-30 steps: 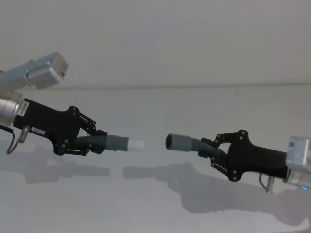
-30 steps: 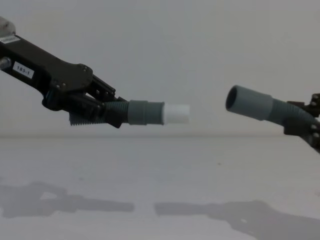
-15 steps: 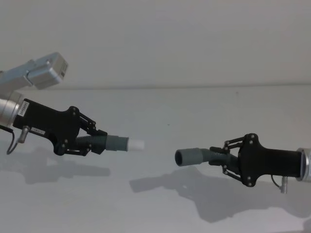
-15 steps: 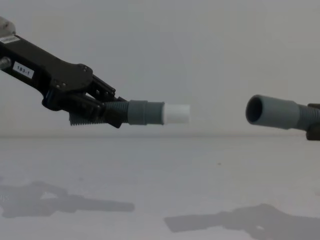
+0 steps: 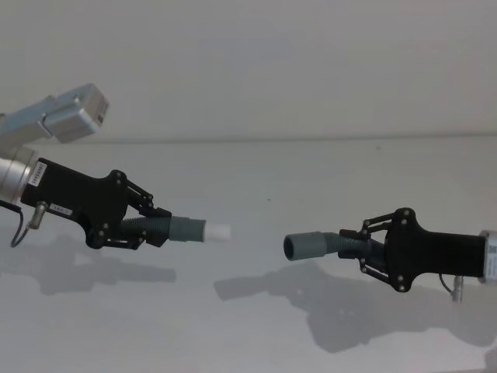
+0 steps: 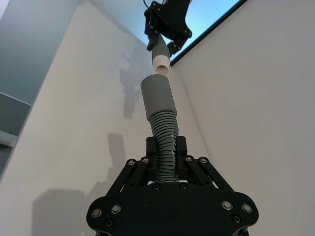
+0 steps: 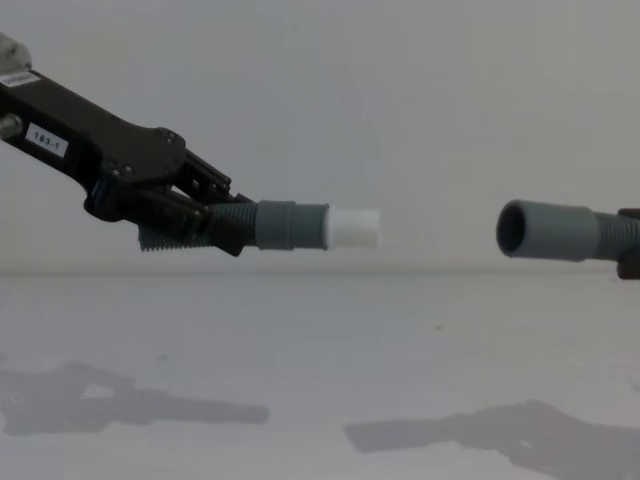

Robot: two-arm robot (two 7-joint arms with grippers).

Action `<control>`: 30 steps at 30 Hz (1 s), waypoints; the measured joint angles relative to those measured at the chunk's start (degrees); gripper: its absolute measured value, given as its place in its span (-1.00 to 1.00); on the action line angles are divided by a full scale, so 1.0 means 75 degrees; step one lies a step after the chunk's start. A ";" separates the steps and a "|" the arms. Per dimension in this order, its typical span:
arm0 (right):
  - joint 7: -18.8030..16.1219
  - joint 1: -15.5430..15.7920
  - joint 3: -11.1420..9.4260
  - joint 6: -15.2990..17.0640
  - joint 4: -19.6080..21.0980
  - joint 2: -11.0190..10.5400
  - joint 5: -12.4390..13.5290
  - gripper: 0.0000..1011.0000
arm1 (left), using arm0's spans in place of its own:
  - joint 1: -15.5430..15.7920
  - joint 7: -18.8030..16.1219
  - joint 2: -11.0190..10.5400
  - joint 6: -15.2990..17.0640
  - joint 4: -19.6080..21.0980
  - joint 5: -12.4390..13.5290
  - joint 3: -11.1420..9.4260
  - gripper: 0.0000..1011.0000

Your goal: Use both hands to pick up one end of the pipe from the table, align the ends, and insert them.

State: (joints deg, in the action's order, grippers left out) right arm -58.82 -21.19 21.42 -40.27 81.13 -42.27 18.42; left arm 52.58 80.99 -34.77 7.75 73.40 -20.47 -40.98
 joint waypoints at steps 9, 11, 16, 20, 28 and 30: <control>0.0369 0.0024 -0.0025 0.0359 0.0187 -0.0055 -0.0465 -0.62 | 0.0000 0.0000 0.0000 0.0000 0.0000 0.0000 0.0000 -0.41; 0.0413 0.0025 -0.0019 0.0411 0.0210 -0.0055 -0.0519 -0.62 | 0.0000 0.0000 0.0000 0.0000 0.0000 0.0000 0.0000 -0.41; 0.0563 0.0030 0.0030 0.0582 0.0313 -0.0042 -0.0692 -0.62 | 0.0000 0.0000 0.0000 0.0000 0.0000 0.0000 0.0000 -0.41; 0.0691 0.0044 0.0080 0.0734 0.0417 -0.0012 -0.0841 -0.62 | 0.0000 0.0000 -0.0001 0.0000 0.0000 0.0000 0.0000 -0.41; 0.0915 0.0059 0.0165 0.0972 0.0562 0.0067 -0.1061 -0.62 | 0.0000 0.0000 0.0000 0.0000 0.0000 0.0000 0.0000 -0.41; 0.0964 0.0059 0.0187 0.1017 0.0587 0.0091 -0.1104 -0.62 | 0.0000 0.0000 0.0000 0.0000 0.0000 0.0000 0.0000 -0.41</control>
State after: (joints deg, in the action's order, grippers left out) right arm -51.59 -20.75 22.83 -32.64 85.53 -41.58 10.15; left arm 52.58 81.00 -34.77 7.75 73.40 -20.47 -40.98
